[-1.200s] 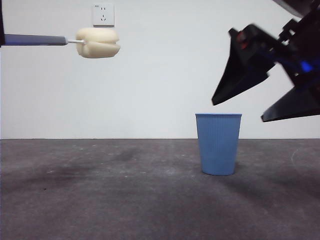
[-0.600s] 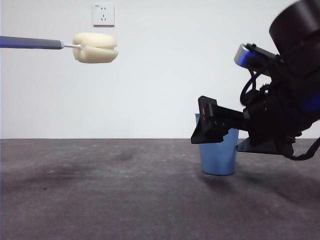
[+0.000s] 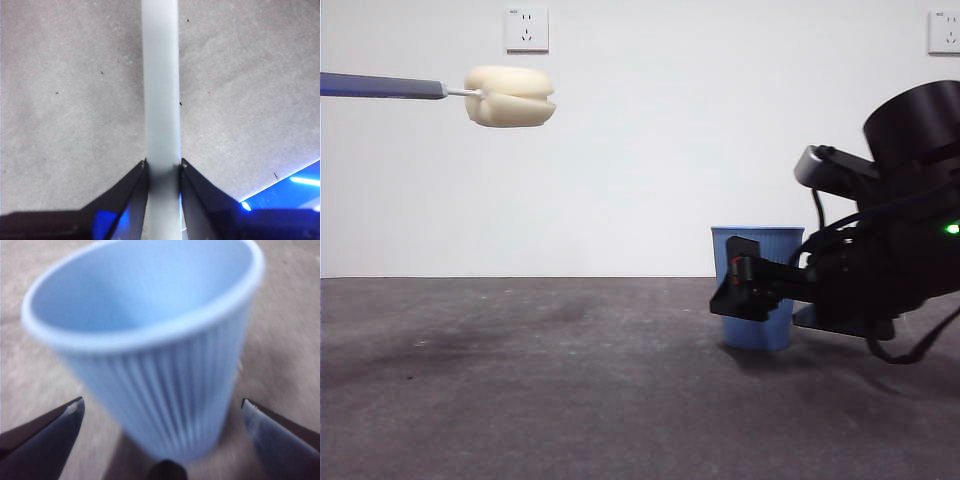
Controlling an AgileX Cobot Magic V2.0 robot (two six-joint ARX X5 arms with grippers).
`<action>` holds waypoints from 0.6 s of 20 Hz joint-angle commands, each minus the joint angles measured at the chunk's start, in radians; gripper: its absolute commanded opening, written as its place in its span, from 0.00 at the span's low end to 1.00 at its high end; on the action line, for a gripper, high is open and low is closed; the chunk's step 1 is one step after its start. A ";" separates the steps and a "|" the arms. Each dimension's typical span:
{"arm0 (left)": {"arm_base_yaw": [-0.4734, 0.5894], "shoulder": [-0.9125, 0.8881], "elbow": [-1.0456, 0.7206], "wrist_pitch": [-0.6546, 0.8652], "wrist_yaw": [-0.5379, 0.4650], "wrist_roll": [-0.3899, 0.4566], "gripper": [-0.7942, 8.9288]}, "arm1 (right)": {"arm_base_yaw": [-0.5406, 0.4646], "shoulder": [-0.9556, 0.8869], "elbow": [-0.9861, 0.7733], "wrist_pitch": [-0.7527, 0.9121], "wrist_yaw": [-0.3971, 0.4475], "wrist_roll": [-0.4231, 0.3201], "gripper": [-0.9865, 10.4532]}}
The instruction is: Pick up the cup brush,pick up the cup,insert the brush into the cup,clean the cup,put the cup brush back,put the cup back to the fixed position on the table
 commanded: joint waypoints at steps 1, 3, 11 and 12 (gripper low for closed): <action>0.000 -0.003 -0.005 0.005 0.000 -0.014 0.07 | -0.003 0.022 0.022 0.021 0.011 -0.014 0.59; 0.000 -0.003 -0.005 0.005 -0.001 -0.014 0.07 | -0.003 0.022 0.026 0.037 0.011 -0.018 0.45; 0.000 -0.002 -0.005 0.000 -0.001 0.015 0.07 | -0.004 0.018 0.027 0.046 0.037 -0.021 0.07; 0.000 -0.002 -0.005 0.002 -0.002 0.033 0.07 | -0.002 0.009 0.027 0.039 0.032 -0.021 0.07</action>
